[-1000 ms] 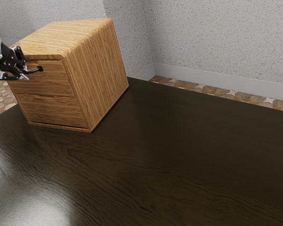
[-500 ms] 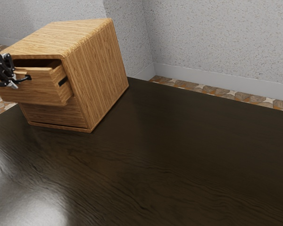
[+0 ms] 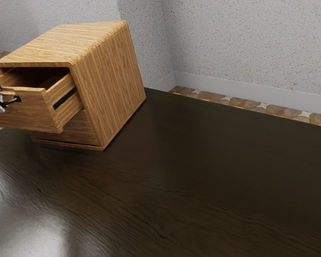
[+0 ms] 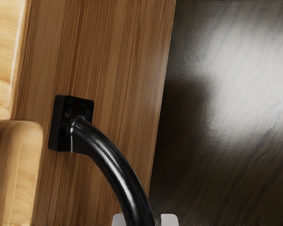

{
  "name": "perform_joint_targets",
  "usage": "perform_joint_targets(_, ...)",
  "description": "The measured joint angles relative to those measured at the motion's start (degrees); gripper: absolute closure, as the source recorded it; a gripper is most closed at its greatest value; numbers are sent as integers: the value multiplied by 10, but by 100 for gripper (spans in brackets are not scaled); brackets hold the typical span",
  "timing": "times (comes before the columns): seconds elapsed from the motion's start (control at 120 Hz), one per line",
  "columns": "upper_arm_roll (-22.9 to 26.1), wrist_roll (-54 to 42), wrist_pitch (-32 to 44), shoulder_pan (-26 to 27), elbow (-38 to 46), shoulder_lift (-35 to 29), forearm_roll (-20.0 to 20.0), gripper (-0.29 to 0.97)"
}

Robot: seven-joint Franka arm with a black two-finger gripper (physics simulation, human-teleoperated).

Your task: Pull the drawer handle with one arm to open the drawer

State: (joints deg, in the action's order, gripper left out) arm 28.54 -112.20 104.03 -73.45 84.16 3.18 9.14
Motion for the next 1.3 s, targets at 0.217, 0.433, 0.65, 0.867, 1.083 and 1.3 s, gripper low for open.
perform_joint_targets(0.217,-4,0,-17,-22,42,-38,15,77)
perform_joint_targets(0.433,-25,1,-37,-29,85,-86,24,79)
perform_joint_targets(0.65,-36,1,-52,-34,124,-134,31,80)
perform_joint_targets(0.867,-64,1,-61,-12,129,-141,31,81)
perform_joint_targets(1.083,-95,0,-63,10,129,-145,30,78)
perform_joint_targets(1.3,-110,-1,-71,22,129,-150,30,71)
